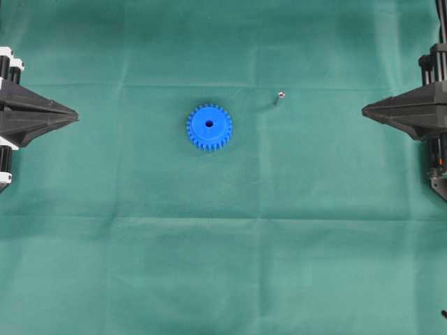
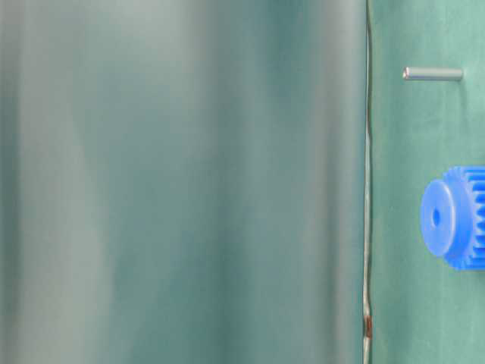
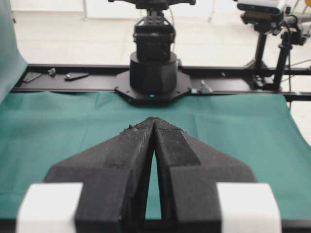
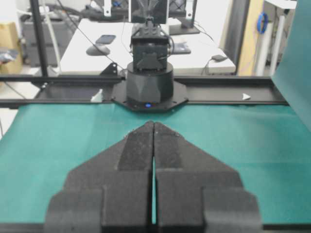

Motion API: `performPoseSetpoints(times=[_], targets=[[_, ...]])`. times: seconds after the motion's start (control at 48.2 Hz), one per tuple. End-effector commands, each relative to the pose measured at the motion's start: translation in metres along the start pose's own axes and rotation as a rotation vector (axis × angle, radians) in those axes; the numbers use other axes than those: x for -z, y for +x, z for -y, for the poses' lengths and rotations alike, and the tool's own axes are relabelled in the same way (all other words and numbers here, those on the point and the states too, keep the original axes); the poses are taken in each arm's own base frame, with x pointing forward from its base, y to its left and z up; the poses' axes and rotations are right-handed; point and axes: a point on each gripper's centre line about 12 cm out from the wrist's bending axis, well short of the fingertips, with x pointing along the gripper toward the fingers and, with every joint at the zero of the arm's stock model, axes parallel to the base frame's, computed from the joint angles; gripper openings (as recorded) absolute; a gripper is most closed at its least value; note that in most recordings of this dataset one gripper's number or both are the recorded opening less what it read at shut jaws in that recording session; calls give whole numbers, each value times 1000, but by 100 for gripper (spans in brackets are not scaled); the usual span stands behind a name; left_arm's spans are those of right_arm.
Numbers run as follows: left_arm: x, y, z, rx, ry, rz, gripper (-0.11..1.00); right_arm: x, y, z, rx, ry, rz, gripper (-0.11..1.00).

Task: Insert the shaft placed at a random location into the center hole of the medium gear at another random location.
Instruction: 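Move the right gripper left toward the silver shaft, then lower the right gripper over the shaft and close on it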

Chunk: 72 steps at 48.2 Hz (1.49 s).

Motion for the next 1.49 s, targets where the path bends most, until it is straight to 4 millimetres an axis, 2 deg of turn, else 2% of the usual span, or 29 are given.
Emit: performPoseSetpoints(times=[0.0,0.269,0.539,0.643,0.85,0.912,1.016,1.099,1.265,1.472], targets=[[-10,3,0,3,7,21,0,-8,2,1,5,-13,24,1],[-9,3,0,3,7,15,0,4,11,13,62,-18,-62,1],[-8,3,0,3,7,5,0,36,26,31,135,-8,-177,2],[-7,3,0,3,6,0,0,55,38,40,166,4,-232,19],[-7,3,0,3,7,-3,0,97,65,57,207,10,-329,78],[-6,3,0,3,7,-5,0,112,72,63,221,14,-359,87],[-6,3,0,3,7,-6,0,135,80,73,248,22,-405,78],[-5,3,0,3,7,-14,0,155,85,81,267,29,-440,80],[-5,3,0,3,7,-17,0,181,86,90,301,46,-474,80],[-5,3,0,3,7,-17,0,203,84,92,320,63,-505,79]])
